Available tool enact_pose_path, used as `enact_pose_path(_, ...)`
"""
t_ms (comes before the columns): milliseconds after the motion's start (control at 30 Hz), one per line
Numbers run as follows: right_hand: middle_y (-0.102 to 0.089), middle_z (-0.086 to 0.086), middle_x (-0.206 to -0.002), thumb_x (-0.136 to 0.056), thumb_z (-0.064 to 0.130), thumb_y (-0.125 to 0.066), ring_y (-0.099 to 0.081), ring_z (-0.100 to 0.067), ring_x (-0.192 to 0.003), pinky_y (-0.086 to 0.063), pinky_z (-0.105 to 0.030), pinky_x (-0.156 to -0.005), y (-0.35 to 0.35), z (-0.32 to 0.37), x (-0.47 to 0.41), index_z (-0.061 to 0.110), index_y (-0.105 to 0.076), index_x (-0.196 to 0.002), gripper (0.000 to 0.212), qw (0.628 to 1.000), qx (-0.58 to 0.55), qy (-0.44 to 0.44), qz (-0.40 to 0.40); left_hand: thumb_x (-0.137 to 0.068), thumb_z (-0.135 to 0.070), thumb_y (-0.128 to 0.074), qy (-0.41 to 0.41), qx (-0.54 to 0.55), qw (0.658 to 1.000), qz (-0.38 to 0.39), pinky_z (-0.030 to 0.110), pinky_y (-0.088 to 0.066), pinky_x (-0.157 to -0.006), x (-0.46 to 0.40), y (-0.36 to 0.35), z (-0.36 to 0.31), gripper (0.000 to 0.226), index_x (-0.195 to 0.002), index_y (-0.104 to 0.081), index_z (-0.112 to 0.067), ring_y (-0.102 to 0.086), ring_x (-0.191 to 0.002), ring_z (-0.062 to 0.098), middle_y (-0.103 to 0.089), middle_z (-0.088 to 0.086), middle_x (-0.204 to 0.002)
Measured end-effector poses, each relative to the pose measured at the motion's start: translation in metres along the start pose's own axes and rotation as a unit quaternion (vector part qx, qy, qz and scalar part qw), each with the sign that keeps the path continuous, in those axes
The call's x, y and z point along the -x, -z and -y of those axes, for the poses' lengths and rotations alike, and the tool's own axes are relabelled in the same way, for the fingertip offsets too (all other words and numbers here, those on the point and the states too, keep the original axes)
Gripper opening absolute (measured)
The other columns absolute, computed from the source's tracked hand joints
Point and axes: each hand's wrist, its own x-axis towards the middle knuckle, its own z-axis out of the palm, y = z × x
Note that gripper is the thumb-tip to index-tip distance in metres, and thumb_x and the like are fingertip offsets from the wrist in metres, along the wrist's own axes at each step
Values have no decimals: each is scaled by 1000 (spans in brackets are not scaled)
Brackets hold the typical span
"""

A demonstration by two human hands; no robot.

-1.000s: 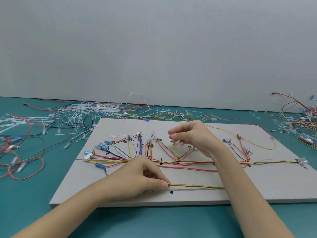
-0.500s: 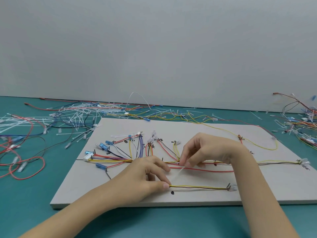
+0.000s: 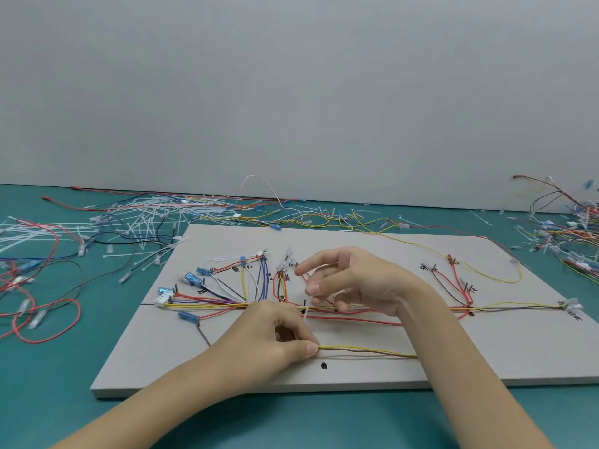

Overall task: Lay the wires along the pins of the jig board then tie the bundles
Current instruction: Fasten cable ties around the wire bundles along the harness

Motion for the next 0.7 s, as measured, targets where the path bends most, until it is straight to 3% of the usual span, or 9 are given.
enact_pose_path(233,-69,-5,-77,-79,0,-71,-60,-9,-58,-40,-16,-44,-15,1,-7,11,-77,-93,19,998,-47,-20,-41,-81,-9,-75,17,14,1000,-1,7,-38,-49,1,0,-4,22,-65,-74,-25,-57,-58,1,-63,-16,-64)
enact_pose_path(400,-73,-7,-77,-80,4,-72,-62,-8,-55,-42,-13,-42,-19,0,-8,9,-79,-83,9,995,-81,-53,-39,-81,-10,-75,17,14,1000,-2,7,-39,-50,1,1,-5,21,-65,-74,-24,-59,-61,2,-64,-17,-65)
enact_pose_path(700,-73,-11,-83,-82,14,-73,-65,-10,-58,-46,-15,-43,-19,-9,-5,9,-76,-83,6,992,-82,-71,-61,-82,-8,-74,20,25,999,-1,3,-33,-41,1,1,-7,10,-73,-76,-11,-52,-46,-3,-60,-18,-60)
